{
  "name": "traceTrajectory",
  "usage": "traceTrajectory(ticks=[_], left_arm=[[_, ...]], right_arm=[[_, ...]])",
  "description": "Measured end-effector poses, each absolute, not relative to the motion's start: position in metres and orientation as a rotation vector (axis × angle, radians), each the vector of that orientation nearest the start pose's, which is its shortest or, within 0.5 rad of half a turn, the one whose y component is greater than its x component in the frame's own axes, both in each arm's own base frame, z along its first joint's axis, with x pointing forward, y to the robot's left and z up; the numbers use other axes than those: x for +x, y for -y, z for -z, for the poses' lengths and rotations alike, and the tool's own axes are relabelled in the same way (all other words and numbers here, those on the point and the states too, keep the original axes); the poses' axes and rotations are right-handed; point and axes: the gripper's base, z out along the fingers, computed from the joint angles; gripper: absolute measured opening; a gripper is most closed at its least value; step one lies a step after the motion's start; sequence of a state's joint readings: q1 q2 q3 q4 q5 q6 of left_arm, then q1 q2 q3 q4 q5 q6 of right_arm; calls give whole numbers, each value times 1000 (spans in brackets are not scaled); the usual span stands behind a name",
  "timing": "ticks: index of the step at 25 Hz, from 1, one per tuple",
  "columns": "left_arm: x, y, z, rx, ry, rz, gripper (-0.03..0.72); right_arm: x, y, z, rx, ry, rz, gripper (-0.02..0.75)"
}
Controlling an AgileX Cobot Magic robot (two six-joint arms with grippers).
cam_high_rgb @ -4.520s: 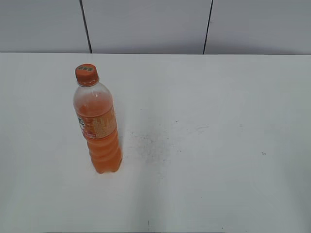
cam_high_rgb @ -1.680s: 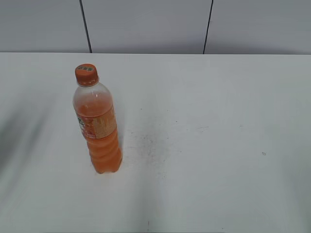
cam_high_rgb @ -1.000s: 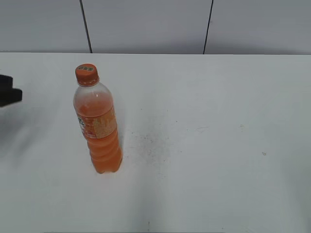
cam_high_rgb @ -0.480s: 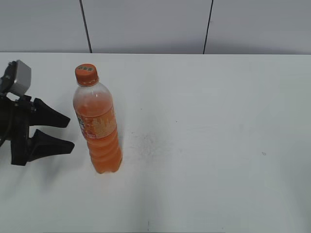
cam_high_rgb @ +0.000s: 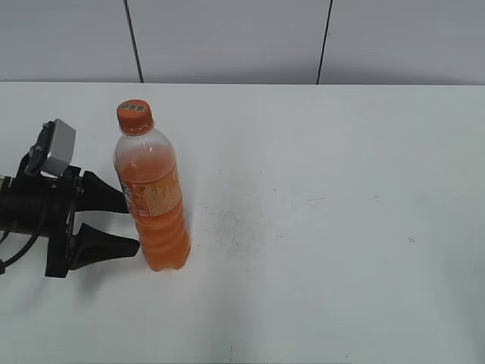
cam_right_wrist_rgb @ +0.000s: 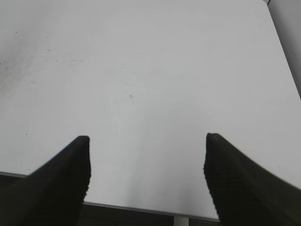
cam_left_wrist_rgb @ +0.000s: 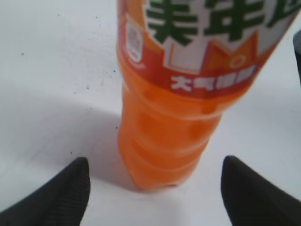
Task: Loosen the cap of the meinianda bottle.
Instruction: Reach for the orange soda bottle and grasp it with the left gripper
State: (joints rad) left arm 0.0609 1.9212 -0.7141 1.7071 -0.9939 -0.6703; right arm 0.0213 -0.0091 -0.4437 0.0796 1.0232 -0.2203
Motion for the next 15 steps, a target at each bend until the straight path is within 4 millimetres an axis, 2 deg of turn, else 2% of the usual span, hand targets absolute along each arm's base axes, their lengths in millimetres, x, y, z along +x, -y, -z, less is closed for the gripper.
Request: traceTrajectory(ticks=[5, 15], left_arm=[[282, 64, -102, 1243, -1744, 887, 527], [282, 70, -95, 1192, -1655, 969, 530]], right_arm=[[1, -6, -265, -247, -2037, 28, 563], [1, -6, -265, -247, -2037, 28, 563]])
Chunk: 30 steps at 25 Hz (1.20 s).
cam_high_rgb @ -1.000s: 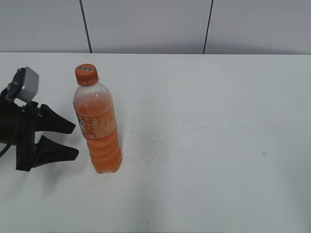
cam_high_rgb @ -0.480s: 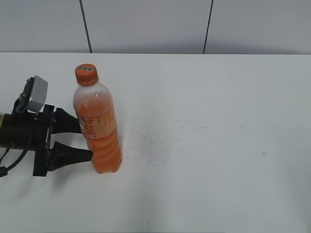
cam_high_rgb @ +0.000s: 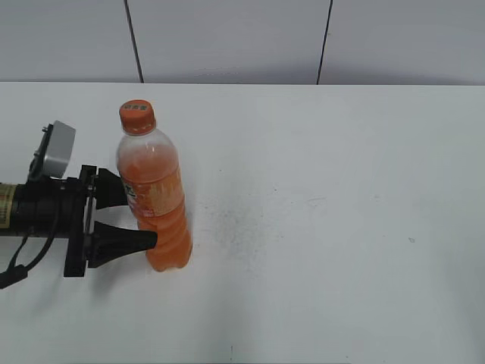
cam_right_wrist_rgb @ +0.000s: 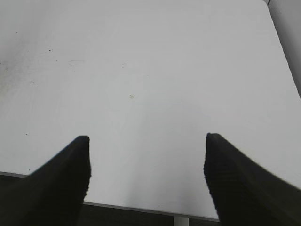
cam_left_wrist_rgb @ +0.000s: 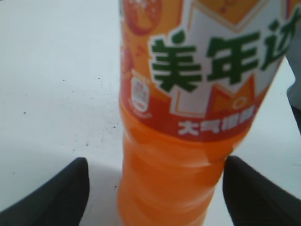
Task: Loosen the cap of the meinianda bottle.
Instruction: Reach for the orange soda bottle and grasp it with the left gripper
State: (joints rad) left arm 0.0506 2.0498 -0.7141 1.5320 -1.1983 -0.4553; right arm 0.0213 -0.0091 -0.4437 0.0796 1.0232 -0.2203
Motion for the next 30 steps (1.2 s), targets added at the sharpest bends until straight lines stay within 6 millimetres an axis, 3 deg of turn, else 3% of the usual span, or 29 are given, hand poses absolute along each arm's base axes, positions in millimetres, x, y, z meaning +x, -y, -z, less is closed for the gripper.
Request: traceTrajectory(ticks=[8, 14, 20, 27, 30], left_arm=[[278, 99, -89, 1253, -1663, 978, 530], [280, 99, -87, 1254, -1695, 945, 525], [281, 98, -86, 1252, -1708, 930, 405], [280, 98, -86, 1254, -1705, 931, 403], [280, 98, -86, 1261, -1702, 932, 403]], right_arm=[[1, -6, -265, -247, -2037, 28, 563], [1, -6, -265, -247, -2036, 27, 563], [1, -6, -265, -247, -2036, 25, 563], [-2, -8, -269, -252, -2054, 5, 563], [5, -9, -278, -270, -2186, -26, 545]])
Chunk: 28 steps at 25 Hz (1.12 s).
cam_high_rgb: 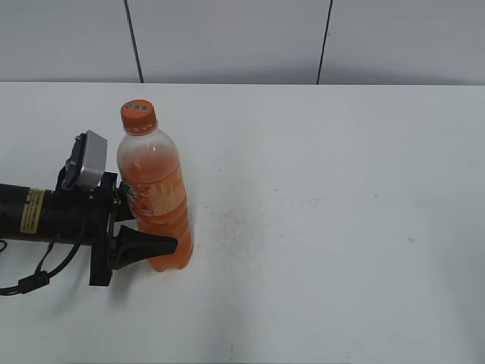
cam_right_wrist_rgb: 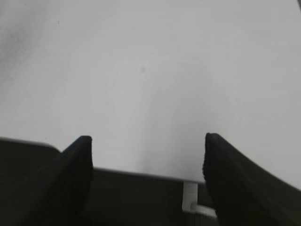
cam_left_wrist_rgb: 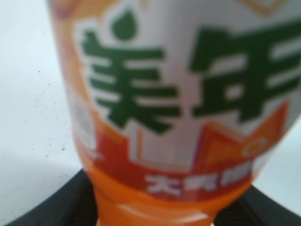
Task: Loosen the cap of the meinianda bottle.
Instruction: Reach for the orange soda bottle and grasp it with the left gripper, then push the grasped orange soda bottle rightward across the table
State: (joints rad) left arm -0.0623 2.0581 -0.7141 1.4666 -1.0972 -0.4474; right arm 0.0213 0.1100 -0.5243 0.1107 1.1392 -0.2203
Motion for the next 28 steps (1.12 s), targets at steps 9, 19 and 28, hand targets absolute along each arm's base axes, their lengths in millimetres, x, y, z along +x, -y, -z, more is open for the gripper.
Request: traceTrajectory(ticks=[9, 19, 28], left_arm=[[281, 98, -86, 1250, -1701, 933, 403], [281, 99, -86, 1240, -1698, 941, 403], [282, 118, -86, 1194, -1686, 921, 403]], right_arm=[[82, -12, -338, -293, -2473, -78, 452], [202, -15, -363, -276, -2650, -110, 365], [250, -26, -381, -326, -2621, -121, 365]])
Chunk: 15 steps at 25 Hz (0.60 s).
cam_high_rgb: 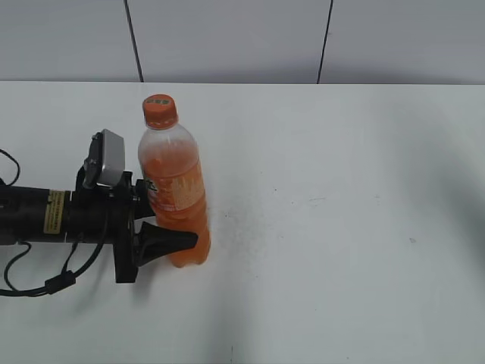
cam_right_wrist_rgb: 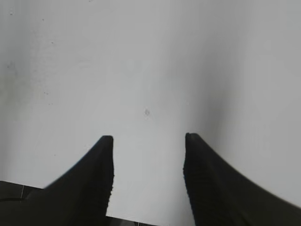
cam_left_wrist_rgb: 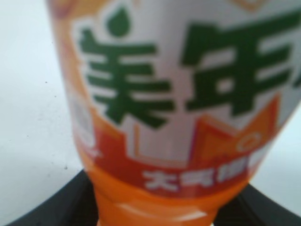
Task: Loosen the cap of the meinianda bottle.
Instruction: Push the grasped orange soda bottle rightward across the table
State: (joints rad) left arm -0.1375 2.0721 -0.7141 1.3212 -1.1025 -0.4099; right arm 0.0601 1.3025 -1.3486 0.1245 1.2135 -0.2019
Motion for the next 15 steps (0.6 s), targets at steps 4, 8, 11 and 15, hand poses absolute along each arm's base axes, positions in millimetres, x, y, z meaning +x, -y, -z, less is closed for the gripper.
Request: traceTrajectory(ticks=[4, 8, 11, 15], left_arm=[[277, 131, -85, 1240, -1658, 936, 403], [274, 136, -85, 1277, -1633, 935, 403], [276, 136, -85, 1256, -1642, 922, 403], [280, 136, -87, 1211, -1653, 905, 403]], right_arm=[[261, -48, -385, -433, -2602, -149, 365], [273, -81, -385, -557, -2588, -190, 365], [282, -107, -384, -640, -2577, -219, 365], [290, -143, -383, -759, -2547, -254, 365]])
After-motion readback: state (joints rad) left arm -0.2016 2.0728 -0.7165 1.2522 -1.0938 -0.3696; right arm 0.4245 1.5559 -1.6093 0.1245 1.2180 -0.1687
